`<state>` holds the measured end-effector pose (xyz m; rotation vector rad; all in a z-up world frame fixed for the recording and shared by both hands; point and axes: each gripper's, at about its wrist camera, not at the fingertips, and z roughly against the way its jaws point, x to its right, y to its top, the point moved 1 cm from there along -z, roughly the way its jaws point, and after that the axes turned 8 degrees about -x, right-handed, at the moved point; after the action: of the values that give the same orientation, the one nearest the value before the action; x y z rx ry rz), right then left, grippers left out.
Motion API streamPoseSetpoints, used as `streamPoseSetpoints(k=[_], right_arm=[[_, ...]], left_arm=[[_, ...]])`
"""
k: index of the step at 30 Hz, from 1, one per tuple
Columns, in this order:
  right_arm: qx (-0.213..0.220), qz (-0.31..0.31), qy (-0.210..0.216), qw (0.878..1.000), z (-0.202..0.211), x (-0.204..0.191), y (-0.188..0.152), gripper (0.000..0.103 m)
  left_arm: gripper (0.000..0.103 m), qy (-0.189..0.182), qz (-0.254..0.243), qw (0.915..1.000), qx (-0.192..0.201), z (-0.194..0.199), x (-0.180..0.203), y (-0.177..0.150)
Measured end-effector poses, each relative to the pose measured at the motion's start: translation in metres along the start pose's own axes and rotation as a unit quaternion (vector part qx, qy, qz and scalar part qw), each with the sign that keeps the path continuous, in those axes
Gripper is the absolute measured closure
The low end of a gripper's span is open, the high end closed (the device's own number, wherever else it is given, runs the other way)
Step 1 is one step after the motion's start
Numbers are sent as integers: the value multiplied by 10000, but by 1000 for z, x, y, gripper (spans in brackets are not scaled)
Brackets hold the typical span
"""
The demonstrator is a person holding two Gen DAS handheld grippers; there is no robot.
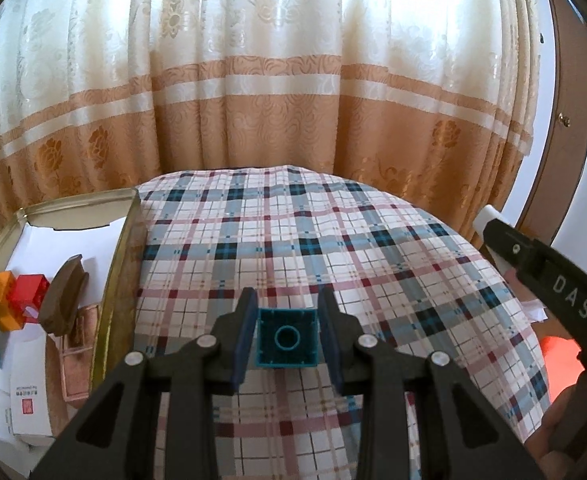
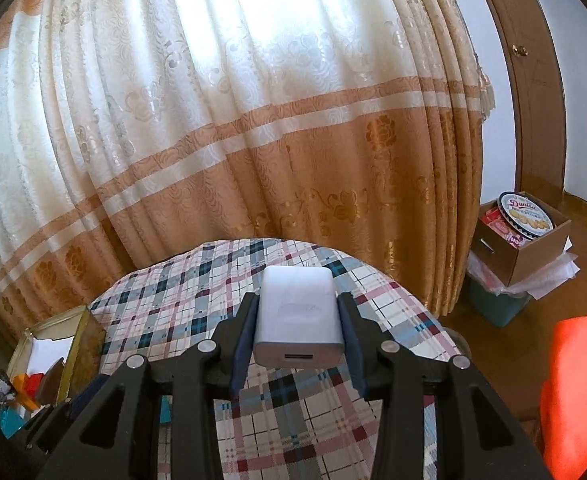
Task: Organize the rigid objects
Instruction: 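Carry the blue cube with the left gripper while the right carries the white block to the tray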
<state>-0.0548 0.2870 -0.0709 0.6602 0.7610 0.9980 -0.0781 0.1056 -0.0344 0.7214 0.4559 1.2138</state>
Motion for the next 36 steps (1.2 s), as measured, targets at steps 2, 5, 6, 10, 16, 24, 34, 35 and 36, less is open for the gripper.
streamPoseSetpoints(k=[2,5,6,10,16,24,34,35,36], right_arm=[[-22,17,24,10000,1,-2,-3,60],[-26,66,40,10000,4,-7,-6,60],[-1,105,25,9999,5,-10,-7,60],[0,134,91,9999,9,-15,-10,60],[-31,276,246,9993,16,-33,-16,60],[67,585,536,9968,31,-68,-17,60],[98,1082,955,9895,41,-124,-25,60],[96,1132,1004,9884,41,-131,-26,60],[94,1163,1032,9878,42,-135,-27,60]], left_arm=[[72,15,-22,10000,43,4,-1,-1],[72,44,-106,9998,184,14,0,-2],[72,36,-113,9997,233,18,0,-3],[72,67,-78,9993,369,33,-7,-2],[72,208,-20,9980,596,53,-24,3],[72,416,282,9968,614,65,-57,6],[72,801,657,9932,538,72,-104,6],[72,830,695,9927,529,73,-108,5],[72,868,730,9922,520,74,-113,5]])
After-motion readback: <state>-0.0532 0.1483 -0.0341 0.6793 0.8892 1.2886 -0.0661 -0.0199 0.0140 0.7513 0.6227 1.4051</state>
